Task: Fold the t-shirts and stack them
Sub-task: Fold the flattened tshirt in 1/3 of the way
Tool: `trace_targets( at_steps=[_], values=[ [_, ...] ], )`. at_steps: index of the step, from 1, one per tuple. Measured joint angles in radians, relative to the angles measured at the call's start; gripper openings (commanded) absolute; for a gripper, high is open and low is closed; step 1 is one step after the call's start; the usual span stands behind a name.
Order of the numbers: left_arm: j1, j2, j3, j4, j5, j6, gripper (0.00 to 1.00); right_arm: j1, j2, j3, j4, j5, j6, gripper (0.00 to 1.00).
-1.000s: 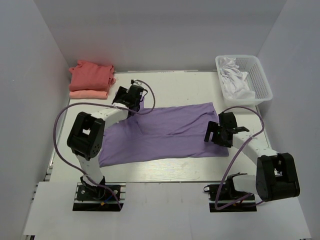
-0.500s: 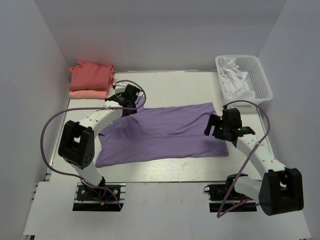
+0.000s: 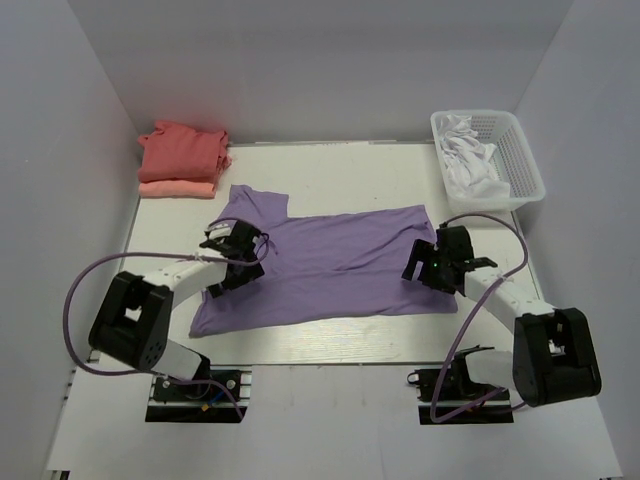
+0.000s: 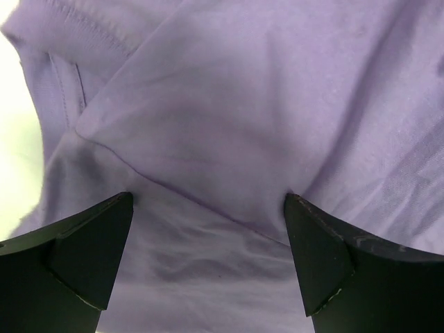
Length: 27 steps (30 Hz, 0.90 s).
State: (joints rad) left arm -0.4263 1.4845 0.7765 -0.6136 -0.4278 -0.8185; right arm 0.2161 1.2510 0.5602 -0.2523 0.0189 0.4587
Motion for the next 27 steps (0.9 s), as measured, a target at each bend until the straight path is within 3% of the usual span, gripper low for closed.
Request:
trace_targets(
  at_steps=[6,13,18,27],
  values=[
    [0.012,-0.119,-0.113,0.016,0.049,-0.101,1.0,-0.003,-0.089,-0.072,0.042,0.013,0.046,0.9],
    [0.012,-0.186,-0.131,-0.096,0.094,-0.152,1.0,-0.003,-0.276,-0.122,-0.114,0.043,0.066,0.9],
    [0.012,-0.131,0.109,-0.223,0.029,-0.127,1.0,-0.003,-0.211,0.026,-0.195,0.09,0.022,0.9],
    [0.11,0.132,0.51,-0.072,0.0,0.082,1.0,-0.003,0.108,0.418,-0.123,0.117,-0.03,0.9]
  ],
)
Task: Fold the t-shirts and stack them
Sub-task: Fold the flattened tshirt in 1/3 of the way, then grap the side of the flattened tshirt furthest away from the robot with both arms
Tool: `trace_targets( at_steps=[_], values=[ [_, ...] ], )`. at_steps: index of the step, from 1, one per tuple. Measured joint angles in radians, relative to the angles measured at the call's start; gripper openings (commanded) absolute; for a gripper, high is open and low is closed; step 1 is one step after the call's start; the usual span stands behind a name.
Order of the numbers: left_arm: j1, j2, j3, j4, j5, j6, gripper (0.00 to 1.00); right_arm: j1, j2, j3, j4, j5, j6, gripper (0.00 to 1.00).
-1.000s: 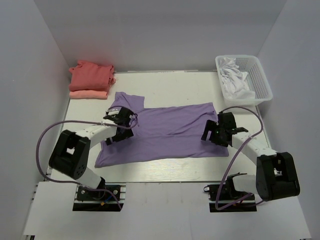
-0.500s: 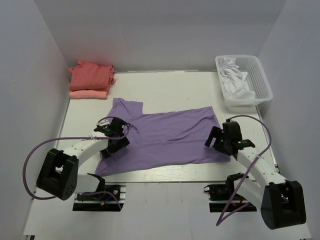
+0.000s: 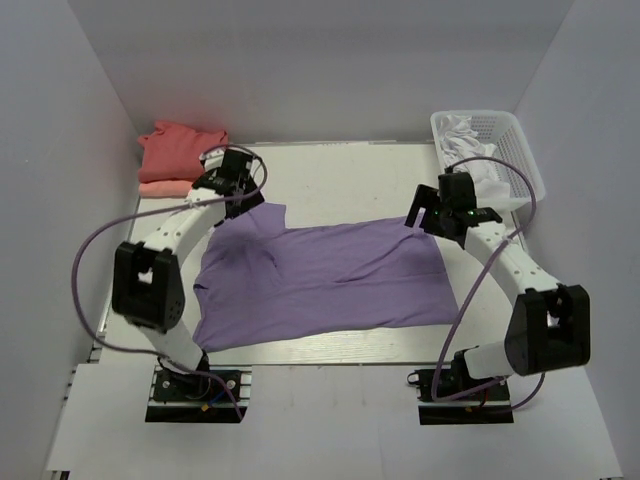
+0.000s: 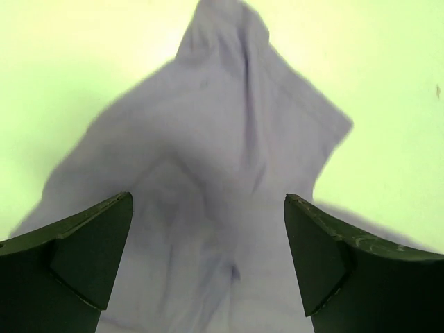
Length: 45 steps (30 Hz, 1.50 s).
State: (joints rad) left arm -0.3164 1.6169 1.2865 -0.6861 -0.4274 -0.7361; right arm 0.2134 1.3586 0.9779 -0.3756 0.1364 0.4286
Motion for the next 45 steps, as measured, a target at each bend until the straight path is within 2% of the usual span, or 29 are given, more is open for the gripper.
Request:
trace_targets(
  at_steps=[4,8,10,11,15,18,22,29,31,32,34,35,39,45],
  values=[
    [0.069,0.235,0.228,0.021,0.001,0.068,1.0,0.0,0.094,0.078,0.005,0.0,-0.015,0.9],
    [0.129,0.502,0.502,0.023,-0.003,0.126,0.85,0.0,0.152,0.124,0.003,0.0,-0.026,0.9],
    [0.155,0.606,0.592,0.026,-0.009,0.146,0.85,0.0,0.168,0.134,0.003,0.003,-0.029,0.9],
    [0.167,0.641,0.613,0.026,-0.012,0.152,0.82,0.0,0.175,0.138,0.002,0.006,-0.032,0.9],
    [0.217,0.718,0.616,0.023,0.007,0.157,0.79,0.0,0.203,0.148,-0.007,0.016,-0.04,0.9],
    [0.242,0.706,0.586,0.061,0.042,0.165,0.79,-0.001,0.227,0.16,-0.015,0.02,-0.043,0.9],
    [0.253,0.676,0.524,0.121,0.082,0.179,0.74,-0.002,0.263,0.18,-0.018,0.025,-0.043,0.9],
    [0.245,0.625,0.435,0.184,0.128,0.183,0.75,-0.002,0.311,0.209,-0.029,0.056,-0.04,0.9],
    [0.237,0.607,0.404,0.202,0.135,0.182,0.64,-0.002,0.33,0.225,-0.027,0.065,-0.04,0.9],
    [0.233,0.601,0.395,0.203,0.138,0.181,0.5,-0.002,0.345,0.238,-0.028,0.068,-0.04,0.9],
    [0.227,0.6,0.39,0.204,0.144,0.178,0.29,-0.002,0.369,0.256,-0.026,0.071,-0.039,0.9],
    [0.225,0.6,0.389,0.204,0.151,0.179,0.0,-0.002,0.384,0.264,-0.026,0.071,-0.039,0.9],
    [0.224,0.592,0.367,0.232,0.177,0.184,0.0,-0.002,0.439,0.298,-0.026,0.076,-0.032,0.9],
    [0.223,0.509,0.224,0.327,0.217,0.196,0.0,-0.002,0.465,0.311,-0.054,0.116,-0.011,0.9]
  ],
)
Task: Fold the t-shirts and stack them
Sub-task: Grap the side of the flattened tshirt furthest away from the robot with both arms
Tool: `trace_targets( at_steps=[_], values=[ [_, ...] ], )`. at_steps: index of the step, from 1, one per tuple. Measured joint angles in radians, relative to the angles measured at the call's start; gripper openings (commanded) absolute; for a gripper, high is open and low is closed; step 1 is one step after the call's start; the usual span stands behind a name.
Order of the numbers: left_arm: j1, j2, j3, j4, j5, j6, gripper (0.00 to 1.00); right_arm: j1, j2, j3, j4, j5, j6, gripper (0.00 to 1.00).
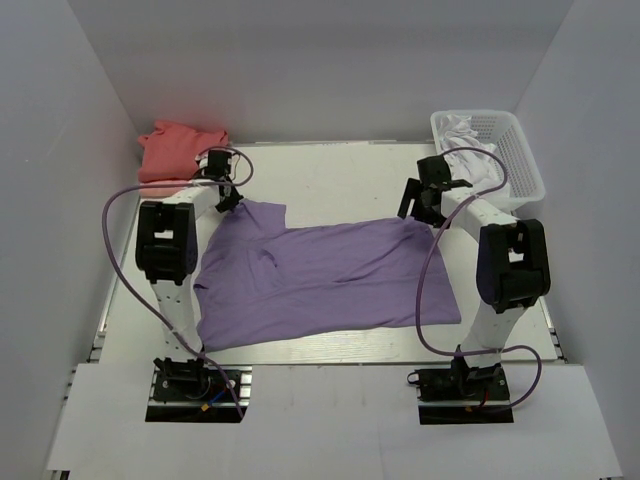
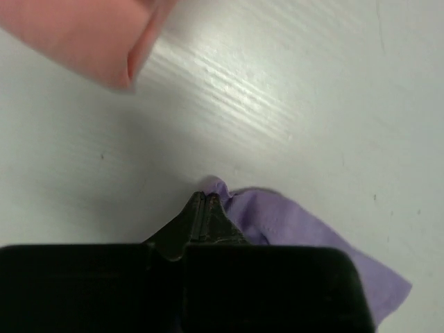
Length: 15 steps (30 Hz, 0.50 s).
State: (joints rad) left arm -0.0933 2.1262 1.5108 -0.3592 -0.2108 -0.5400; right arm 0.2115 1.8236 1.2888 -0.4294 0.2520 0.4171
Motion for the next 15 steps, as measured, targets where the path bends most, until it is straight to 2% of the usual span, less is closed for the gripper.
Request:
trace_targets(
  at_steps=[8,15],
  values=[
    [-0.001,-0.104,-0.135,0.021,0.066,0.031,0.0,0.0,-0.007,-0.058,0.016,0.006,0.006,0.9],
    [-0.002,-0.164,-0.178,0.05,0.084,0.048,0.0,0.0,0.091,0.072,0.048,0.019,-0.03,0.9]
  ],
)
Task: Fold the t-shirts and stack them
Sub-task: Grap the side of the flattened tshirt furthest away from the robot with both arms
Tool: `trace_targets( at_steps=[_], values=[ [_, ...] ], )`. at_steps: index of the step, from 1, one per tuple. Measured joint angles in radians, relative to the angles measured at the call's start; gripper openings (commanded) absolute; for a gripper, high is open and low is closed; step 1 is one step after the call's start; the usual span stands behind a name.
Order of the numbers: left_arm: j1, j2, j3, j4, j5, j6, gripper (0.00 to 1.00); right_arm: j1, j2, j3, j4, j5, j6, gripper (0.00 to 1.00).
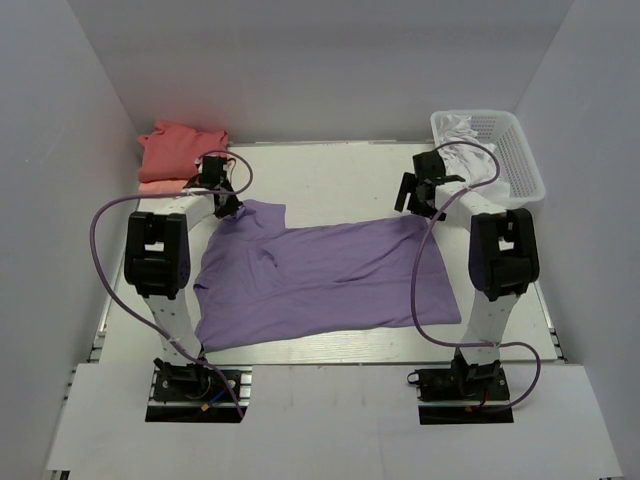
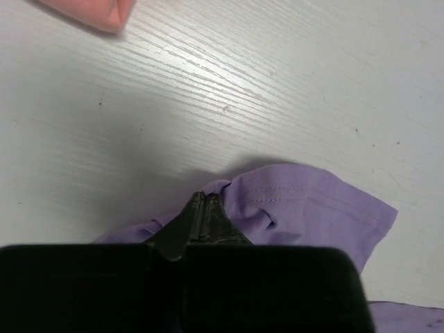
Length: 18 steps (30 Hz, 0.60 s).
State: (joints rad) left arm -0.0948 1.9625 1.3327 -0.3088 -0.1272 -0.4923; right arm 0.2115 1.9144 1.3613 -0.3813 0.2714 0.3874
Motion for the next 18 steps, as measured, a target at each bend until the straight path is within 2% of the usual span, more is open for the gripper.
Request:
trace_targets(
  at_steps=[8,10,13,15,16,17,18],
  values=[
    [0.0,-0.015,-0.026,0.019,0.013,0.021,0.0,0.002,0.108,0.03,0.028,0.009,-0.01,0.9],
    [0.0,-0.028,-0.035,0.022,0.014,0.024,0.0,0.002,0.112,0.039,0.034,0.009,-0.009,0.86],
    [0.0,-0.056,-0.05,0.026,0.019,0.032,0.0,0.001,0.12,0.043,0.04,0.014,-0.011,0.67],
    [0.0,-0.079,-0.065,0.029,0.022,0.036,0.0,0.0,0.126,0.051,0.04,0.013,-0.014,0.42],
    [0.0,-0.09,-0.071,0.028,0.023,0.037,0.0,-0.001,0.132,0.059,0.04,0.012,-0.016,0.35],
    [0.0,-0.102,-0.079,0.03,0.024,0.04,0.0,-0.002,0.138,0.068,0.041,0.012,-0.013,0.14],
    [0.0,-0.113,-0.082,0.028,0.024,0.041,0.0,-0.003,0.143,0.074,0.042,0.011,-0.018,0.03]
  ],
)
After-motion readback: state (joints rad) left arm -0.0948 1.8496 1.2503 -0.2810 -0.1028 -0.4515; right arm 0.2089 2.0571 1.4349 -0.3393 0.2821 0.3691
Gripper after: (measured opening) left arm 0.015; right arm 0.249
